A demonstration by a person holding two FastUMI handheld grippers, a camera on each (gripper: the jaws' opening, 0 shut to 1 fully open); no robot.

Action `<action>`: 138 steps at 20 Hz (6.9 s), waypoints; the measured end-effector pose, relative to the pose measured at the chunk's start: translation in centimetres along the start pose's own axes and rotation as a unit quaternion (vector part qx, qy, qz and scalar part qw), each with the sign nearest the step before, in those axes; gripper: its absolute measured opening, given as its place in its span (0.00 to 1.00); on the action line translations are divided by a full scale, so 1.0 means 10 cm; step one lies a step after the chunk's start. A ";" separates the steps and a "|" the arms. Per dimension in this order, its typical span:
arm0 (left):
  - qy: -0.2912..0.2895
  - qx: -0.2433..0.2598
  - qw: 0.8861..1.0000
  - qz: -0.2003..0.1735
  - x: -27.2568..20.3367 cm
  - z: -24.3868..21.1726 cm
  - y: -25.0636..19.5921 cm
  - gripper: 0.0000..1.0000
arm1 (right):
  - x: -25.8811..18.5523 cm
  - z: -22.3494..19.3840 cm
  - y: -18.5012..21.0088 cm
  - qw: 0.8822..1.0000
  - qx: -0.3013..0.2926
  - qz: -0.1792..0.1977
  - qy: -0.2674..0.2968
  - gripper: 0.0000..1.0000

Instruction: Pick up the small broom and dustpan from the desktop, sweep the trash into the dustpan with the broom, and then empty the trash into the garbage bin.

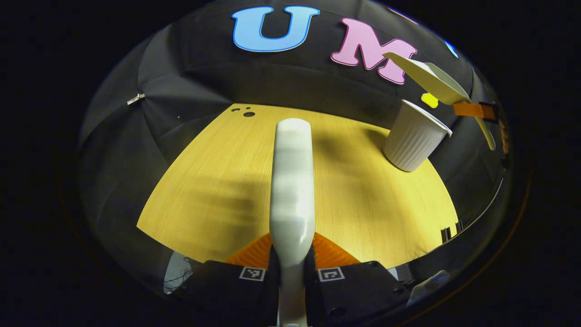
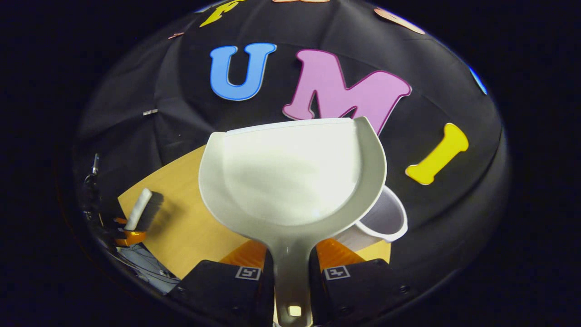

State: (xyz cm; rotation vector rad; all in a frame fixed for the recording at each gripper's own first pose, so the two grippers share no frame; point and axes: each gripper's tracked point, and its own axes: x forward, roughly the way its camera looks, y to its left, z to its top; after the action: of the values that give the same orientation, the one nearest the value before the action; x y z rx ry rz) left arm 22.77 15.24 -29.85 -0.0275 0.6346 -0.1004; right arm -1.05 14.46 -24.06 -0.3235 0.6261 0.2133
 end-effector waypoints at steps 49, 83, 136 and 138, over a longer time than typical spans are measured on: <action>0.012 0.043 0.997 0.058 0.34 0.65 -0.11 0.98 | 0.76 -1.71 0.63 0.957 0.224 0.014 0.182 0.99; -0.256 0.014 0.966 0.040 -1.75 0.11 -1.00 0.98 | -1.24 -1.10 0.47 0.972 0.167 -0.046 -0.157 0.99; -0.249 -0.017 0.960 0.129 -1.35 0.27 -1.87 0.99 | -0.70 -1.24 -0.16 0.982 0.118 0.079 -0.129 0.99; -0.249 -0.020 0.959 0.132 -1.36 0.25 -1.82 0.99 | -0.69 -1.22 -0.12 0.982 0.113 0.083 -0.128 0.99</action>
State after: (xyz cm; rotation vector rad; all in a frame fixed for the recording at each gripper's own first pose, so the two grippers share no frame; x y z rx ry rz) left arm 11.84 -1.52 -18.76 -0.0054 0.1315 0.1747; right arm -12.69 8.29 -28.93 -0.0229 0.4168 0.3343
